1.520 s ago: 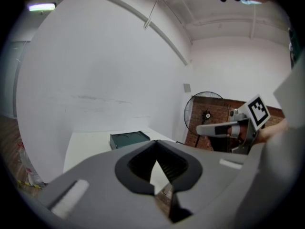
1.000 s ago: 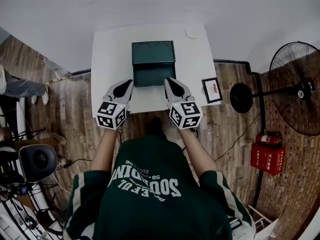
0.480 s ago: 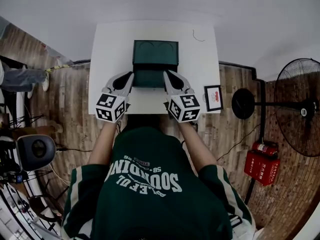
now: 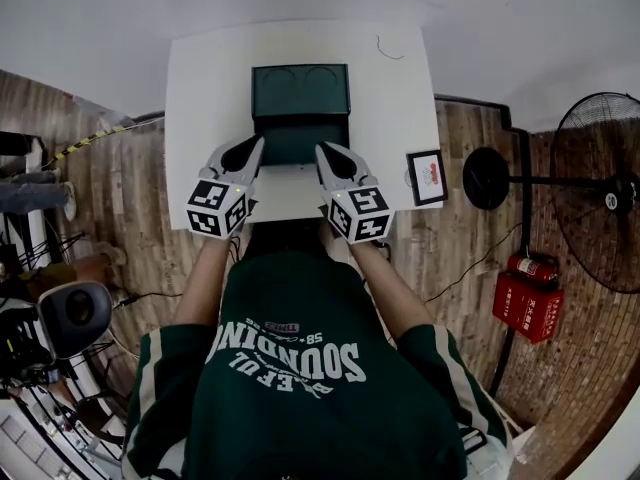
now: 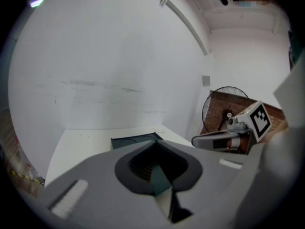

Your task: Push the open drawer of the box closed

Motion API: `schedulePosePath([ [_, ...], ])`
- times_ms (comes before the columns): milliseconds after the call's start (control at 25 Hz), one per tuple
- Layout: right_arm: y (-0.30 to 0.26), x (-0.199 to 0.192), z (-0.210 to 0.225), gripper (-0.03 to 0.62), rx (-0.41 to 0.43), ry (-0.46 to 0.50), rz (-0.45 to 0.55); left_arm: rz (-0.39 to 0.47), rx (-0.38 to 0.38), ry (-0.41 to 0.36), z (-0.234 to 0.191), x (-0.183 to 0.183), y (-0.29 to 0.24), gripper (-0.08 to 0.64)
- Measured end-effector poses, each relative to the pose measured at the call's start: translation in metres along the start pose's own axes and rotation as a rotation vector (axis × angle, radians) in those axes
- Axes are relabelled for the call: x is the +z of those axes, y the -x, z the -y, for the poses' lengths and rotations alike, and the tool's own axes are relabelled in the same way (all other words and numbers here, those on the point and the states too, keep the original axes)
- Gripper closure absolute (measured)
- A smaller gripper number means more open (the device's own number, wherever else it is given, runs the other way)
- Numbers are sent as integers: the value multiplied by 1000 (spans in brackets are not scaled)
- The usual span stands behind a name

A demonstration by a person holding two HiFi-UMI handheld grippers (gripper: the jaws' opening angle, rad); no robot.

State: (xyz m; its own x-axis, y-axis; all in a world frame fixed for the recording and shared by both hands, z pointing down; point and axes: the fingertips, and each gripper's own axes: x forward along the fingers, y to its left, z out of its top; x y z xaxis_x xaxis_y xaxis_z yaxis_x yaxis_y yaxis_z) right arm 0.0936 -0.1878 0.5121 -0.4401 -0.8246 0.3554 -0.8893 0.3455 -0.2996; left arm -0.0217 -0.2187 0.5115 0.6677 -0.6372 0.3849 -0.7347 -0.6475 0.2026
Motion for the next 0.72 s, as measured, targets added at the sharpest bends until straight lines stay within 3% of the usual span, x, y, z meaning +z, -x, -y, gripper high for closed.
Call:
schedulePosePath([
  [400, 1, -86, 2, 591, -17, -55, -173, -70, -16, 48, 0, -38, 7, 508],
  [640, -16, -126, -1, 591, 14, -94, -266, -87, -1, 63, -15, -48, 13, 508],
  [720, -20, -139, -1, 538, 20, -138, -307, -90, 7, 67, -19, -49, 16, 508],
])
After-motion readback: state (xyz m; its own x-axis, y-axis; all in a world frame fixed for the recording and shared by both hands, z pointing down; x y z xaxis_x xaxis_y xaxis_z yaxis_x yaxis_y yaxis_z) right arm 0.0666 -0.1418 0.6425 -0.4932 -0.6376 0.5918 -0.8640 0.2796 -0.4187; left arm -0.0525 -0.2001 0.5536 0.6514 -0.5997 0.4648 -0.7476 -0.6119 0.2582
